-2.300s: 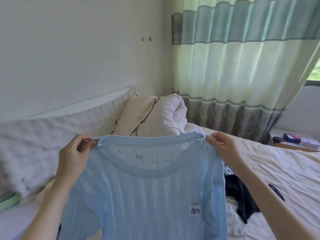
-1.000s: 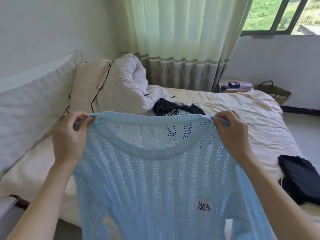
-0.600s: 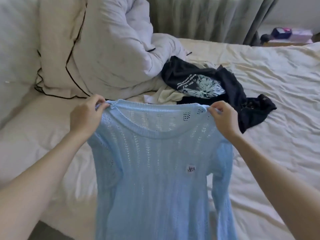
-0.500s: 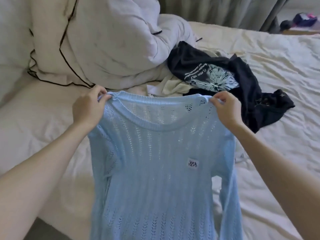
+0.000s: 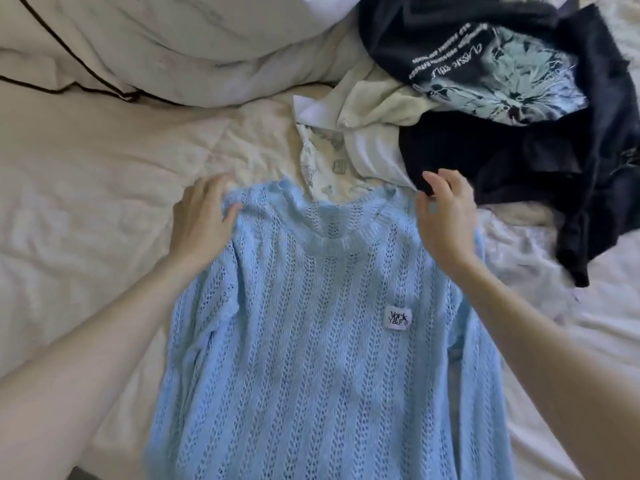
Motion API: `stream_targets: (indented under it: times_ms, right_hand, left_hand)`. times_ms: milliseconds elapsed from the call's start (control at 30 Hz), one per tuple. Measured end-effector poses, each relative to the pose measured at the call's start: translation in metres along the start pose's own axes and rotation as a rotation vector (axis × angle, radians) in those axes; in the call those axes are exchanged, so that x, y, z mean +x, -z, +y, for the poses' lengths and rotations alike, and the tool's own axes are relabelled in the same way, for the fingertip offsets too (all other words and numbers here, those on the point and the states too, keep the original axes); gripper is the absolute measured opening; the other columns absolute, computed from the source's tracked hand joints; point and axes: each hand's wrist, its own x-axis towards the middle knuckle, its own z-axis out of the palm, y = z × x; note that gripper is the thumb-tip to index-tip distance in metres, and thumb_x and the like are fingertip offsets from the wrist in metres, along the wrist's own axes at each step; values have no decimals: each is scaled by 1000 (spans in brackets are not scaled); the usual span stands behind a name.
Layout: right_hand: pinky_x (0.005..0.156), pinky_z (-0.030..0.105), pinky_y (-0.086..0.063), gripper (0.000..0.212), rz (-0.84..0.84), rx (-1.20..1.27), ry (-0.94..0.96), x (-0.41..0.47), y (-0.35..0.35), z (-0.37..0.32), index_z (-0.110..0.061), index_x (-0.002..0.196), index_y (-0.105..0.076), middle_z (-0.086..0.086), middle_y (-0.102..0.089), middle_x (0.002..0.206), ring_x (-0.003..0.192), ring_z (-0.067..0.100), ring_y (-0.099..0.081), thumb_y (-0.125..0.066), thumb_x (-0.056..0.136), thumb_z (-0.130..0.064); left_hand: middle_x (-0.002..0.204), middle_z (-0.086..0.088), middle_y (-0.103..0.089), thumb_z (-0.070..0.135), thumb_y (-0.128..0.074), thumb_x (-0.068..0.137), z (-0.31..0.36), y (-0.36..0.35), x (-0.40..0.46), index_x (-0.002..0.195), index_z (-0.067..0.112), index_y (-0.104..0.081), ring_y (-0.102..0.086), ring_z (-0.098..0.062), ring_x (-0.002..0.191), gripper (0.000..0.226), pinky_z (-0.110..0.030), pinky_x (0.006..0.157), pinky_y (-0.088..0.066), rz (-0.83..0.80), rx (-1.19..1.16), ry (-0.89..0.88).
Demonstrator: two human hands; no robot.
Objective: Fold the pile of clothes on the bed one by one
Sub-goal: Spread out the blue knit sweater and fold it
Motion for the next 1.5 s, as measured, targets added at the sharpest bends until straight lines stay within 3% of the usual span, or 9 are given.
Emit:
stream_targets:
  times_ms: [233,400,533,733,933,1033,1100,1200,1500]
  right_hand:
    - [107,62,-24,45,-244,-260,358,-143,-67,6,-11,131,-56,19,-46,141,132,40,-40,-52,90,-28]
    - [115,45,14,61,-485,-477,310,-143,-89,38,-30,150,-14,-2,7,155,144,15,9,-15,96,-57]
    - [113,46,20,64,-525,-578,253,-145,-92,29,-30,151,-3,-2,14,156,144,15,17,0,94,-57]
    - [115,49,14,62,-490,-365,62,-186,-89,-34,-24,152,-4,2,8,159,145,20,13,-21,98,-49]
    - [115,53,6,60,-598,-163,151,-292,-116,-117,-23,150,-19,6,-7,158,144,26,5,-42,97,-40]
    - [113,58,-3,58,-594,-165,118,-313,-140,-140,-20,147,-32,11,-22,155,144,32,-13,-49,94,-36]
    - [114,57,4,56,-609,-226,103,-314,-150,-143,-22,149,-26,9,-16,157,145,30,-7,-42,98,-39]
    - [114,52,14,56,-678,-352,94,-311,-158,-138,-28,152,-7,2,3,160,146,22,11,-24,101,-43]
    - [115,52,8,54,-740,-404,-27,-297,-153,-160,-29,151,-11,-1,4,160,147,19,9,-19,101,-45]
  left_hand:
    - [139,-14,-49,40,-16,100,-16,-69,-124,131,14,-56,-47,-38,127,56,-61,99,-37,-379,337,-455]
    - [154,8,17,66,13,86,-75,-69,-106,144,38,16,13,-20,143,65,-46,114,8,-537,562,-236]
    - [152,9,23,59,-10,93,-77,-70,-102,142,39,19,22,-18,141,61,-44,113,14,-586,425,-254]
    - [148,-16,-35,5,-49,95,-81,-43,-151,140,5,-41,-30,-29,138,46,-31,115,-18,-95,-317,79]
    - [107,-19,-58,18,-65,88,-132,-34,-228,111,-1,-62,-60,-28,92,30,-28,84,-45,-201,-490,640]
    - [91,-9,-55,18,-71,83,-134,-41,-237,89,4,-67,-54,-22,83,16,-19,74,-38,-259,-468,593]
    - [76,-4,-56,17,-65,87,-139,-37,-233,77,11,-61,-50,-19,72,13,-15,59,-34,-236,-505,605]
    - [76,-7,-59,17,-50,96,-162,-19,-224,84,8,-57,-52,-21,73,17,-27,65,-38,-206,-623,655]
    - [99,-26,-62,15,-45,97,-268,82,-126,104,-8,-58,-56,-35,93,27,-33,77,-33,387,-392,581]
